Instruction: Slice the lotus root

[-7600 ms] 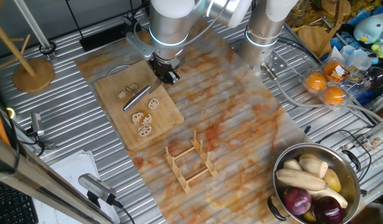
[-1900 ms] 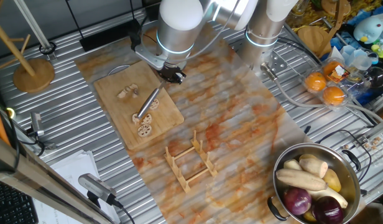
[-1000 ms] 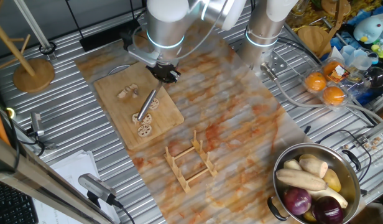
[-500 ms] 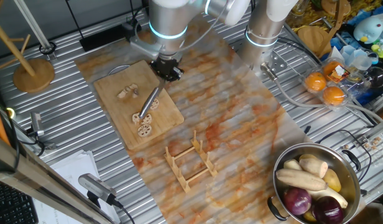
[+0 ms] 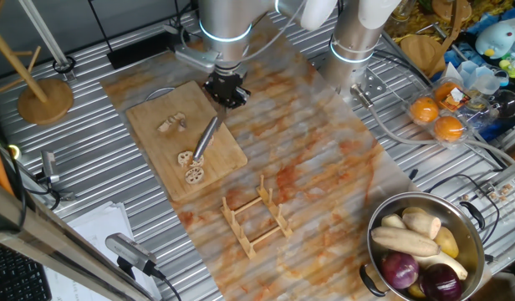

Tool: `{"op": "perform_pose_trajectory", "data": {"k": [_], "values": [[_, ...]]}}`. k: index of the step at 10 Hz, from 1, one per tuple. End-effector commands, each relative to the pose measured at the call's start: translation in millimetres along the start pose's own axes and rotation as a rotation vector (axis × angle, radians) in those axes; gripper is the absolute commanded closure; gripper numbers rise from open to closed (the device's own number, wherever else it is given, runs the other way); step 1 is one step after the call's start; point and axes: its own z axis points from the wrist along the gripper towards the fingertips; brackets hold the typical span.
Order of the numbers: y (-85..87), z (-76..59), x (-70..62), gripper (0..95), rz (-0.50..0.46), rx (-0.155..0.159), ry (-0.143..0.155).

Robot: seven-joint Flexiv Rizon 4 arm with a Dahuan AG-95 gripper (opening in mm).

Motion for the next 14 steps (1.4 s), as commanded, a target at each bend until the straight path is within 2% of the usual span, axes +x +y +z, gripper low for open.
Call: {"op": "perform_pose_trajectory", "data": {"k": [1, 3, 5, 7, 8, 9, 10, 11, 12, 13, 14], "values": [[-1.0, 0.5, -1.3, 95.0, 0.013, -0.003, -0.029], [-1.2, 1.2, -2.5, 95.0, 0.016, 0.013, -0.032], [0.0, 1.0, -0.9, 95.0, 0.021, 0.022, -0.02], [0.8, 2.5, -1.2, 95.0, 0.019, 0.019, -0.028], [0.1, 4.2, -4.5, 95.0, 0.01, 0.012, -0.043], [-1.8, 10.1, -15.3, 95.0, -0.01, -0.006, -0.066], [-2.6, 14.3, -23.2, 95.0, -0.034, -0.003, -0.076], [-2.8, 19.9, -34.1, 95.0, -0.07, 0.006, -0.085], [-2.8, 20.8, -35.8, 95.0, -0.079, 0.006, -0.086], [-2.7, 26.1, -46.4, 95.0, -0.148, 0.025, -0.1], [-1.5, 26.9, -49.9, 95.0, -0.201, 0.039, -0.094]]}}
